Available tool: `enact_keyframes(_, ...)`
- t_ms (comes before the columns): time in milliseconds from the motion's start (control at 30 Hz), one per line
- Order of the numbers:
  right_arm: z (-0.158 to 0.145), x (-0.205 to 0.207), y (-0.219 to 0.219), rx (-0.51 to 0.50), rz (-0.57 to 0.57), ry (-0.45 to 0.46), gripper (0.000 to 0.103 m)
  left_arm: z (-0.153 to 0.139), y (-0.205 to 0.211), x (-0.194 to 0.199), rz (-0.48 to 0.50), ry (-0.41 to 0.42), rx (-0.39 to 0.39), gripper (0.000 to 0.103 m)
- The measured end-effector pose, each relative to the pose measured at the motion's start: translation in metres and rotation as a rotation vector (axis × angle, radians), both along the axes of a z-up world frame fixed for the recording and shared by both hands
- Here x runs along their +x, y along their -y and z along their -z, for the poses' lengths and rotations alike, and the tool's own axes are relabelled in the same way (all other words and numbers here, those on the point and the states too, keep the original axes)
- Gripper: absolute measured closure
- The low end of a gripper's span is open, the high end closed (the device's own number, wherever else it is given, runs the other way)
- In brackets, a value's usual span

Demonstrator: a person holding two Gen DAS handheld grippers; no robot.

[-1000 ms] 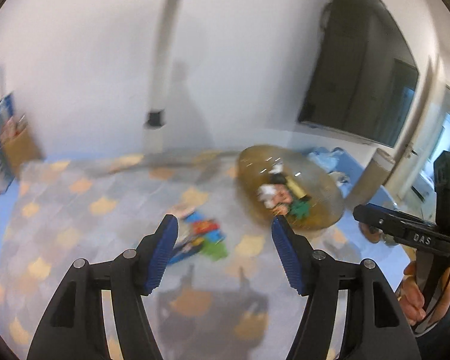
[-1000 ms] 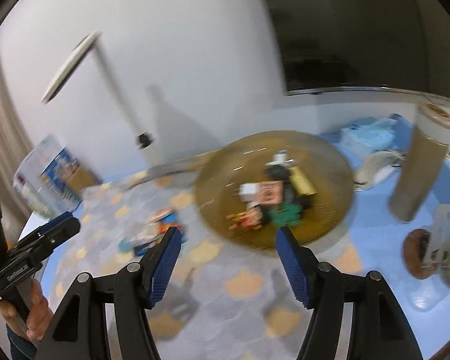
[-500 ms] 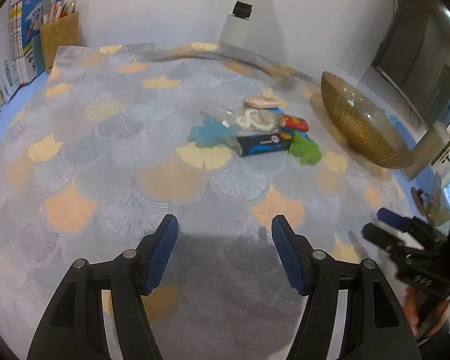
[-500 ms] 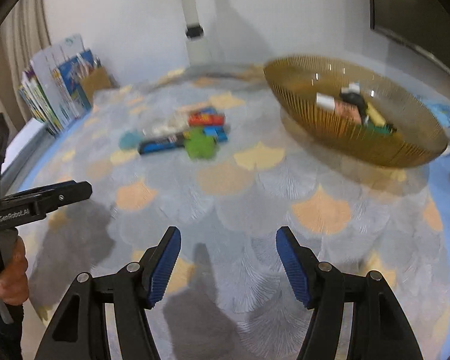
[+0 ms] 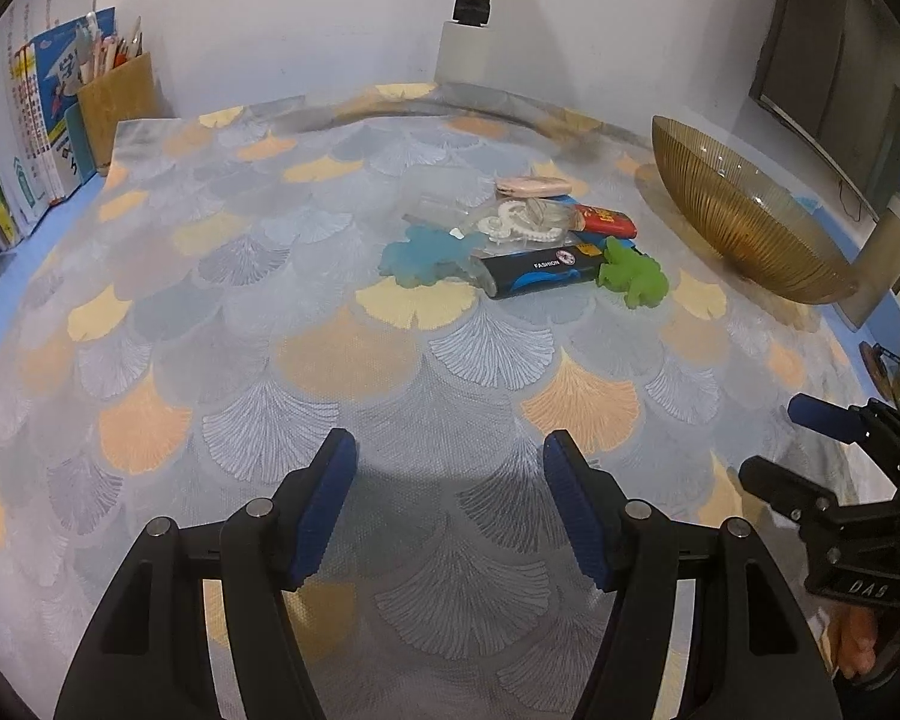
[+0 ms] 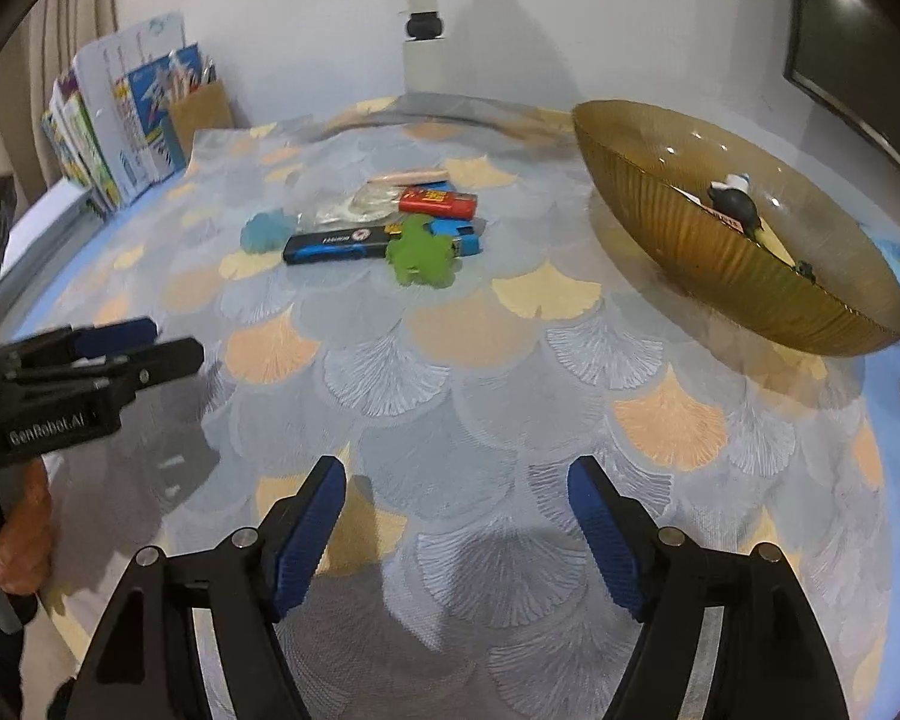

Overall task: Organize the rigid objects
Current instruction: 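Grasp the translucent blue figure with the left tool while the right tool grasps the lime-green frog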

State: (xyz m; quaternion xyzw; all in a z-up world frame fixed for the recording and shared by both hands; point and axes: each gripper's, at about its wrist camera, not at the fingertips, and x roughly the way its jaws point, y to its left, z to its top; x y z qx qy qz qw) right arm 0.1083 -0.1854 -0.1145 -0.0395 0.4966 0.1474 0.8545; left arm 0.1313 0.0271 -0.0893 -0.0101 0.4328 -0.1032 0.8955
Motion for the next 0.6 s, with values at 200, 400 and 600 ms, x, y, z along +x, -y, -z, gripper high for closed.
enact_keyframes(200, -0.0014, -0.0018, -0.0015, -0.013, -0.002, 0.015, 0.02, 0.0002, 0.0012, -0.0004, 0.007, 0.001, 0.003, 0.038)
enact_keyframes(400, 0.0012, 0.0005, -0.0024, -0.018, -0.002, -0.001, 0.02, 0.0007, 0.0026, -0.0009, 0.009, 0.002, 0.009, 0.036)
enact_keyframes(600, -0.0004, -0.0007, -0.0013, -0.018, 0.009, 0.01, 0.02, -0.0011, 0.001, 0.0019, 0.017, -0.018, 0.013, 0.036)
